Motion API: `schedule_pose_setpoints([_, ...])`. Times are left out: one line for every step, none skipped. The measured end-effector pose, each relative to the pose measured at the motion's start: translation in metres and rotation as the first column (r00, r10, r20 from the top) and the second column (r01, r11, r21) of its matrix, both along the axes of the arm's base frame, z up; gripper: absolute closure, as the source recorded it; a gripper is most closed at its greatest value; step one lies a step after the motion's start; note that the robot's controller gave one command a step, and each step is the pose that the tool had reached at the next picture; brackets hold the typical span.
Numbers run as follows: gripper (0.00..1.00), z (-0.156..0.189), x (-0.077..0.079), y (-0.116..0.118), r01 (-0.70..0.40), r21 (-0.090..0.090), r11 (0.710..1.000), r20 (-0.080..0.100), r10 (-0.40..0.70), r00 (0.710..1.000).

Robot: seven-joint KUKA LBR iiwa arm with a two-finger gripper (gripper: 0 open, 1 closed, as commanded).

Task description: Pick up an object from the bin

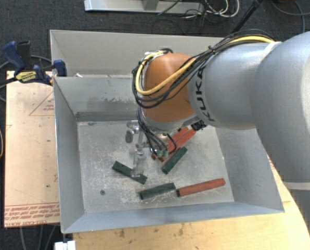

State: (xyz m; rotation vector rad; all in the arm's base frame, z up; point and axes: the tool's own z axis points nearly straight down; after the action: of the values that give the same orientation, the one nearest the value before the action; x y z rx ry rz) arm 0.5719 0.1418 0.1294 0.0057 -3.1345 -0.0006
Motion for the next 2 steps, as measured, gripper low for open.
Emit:
schedule_pose_setpoints([0.0,-0.056,-0.039,-0.014,-0.534,0.002,0.846,0.006,0.534,0.846])
schedule_pose_setpoints([0.0,-0.021,-0.01,-0.009,-0.791,-0.003,0.612,0.013,0.79,0.612])
